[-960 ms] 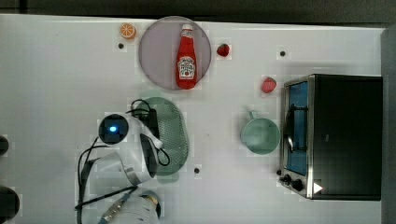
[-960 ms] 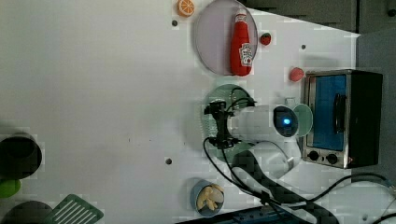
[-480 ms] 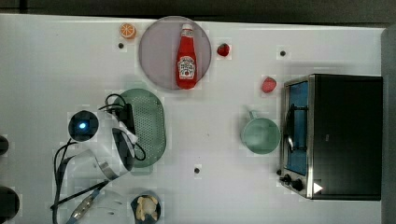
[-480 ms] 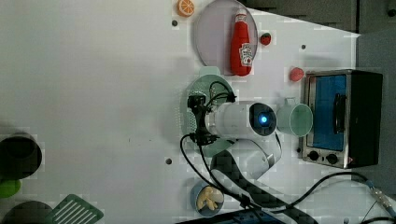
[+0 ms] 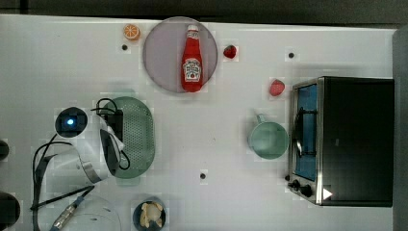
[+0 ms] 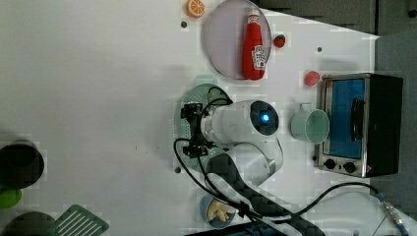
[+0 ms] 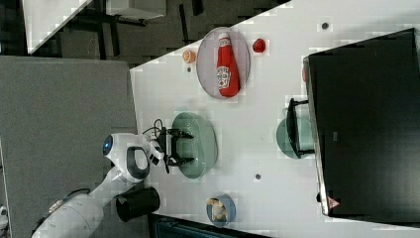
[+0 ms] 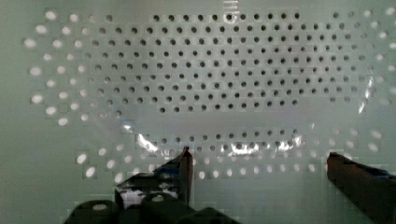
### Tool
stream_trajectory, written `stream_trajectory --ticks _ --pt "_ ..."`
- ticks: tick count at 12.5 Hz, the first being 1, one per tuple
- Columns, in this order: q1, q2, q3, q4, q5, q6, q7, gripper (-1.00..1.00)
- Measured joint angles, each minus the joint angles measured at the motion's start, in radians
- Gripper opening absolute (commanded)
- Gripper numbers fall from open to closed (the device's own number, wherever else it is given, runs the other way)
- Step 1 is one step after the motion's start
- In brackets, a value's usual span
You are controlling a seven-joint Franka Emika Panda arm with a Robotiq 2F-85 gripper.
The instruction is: Drag strainer right to left.
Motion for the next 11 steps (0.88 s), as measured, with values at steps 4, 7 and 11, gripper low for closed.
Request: stream_trajectory --ticks 4,7,11 --pt "0.038 0.044 0.016 0.11 0.047 -0.003 0.03 1.0" --pt "0.079 0.055 0.016 0.16 0.066 -0.019 0.036 1.0" --pt "0.137 0.107 0.009 0.187 0.081 -0.01 0.056 1.0"
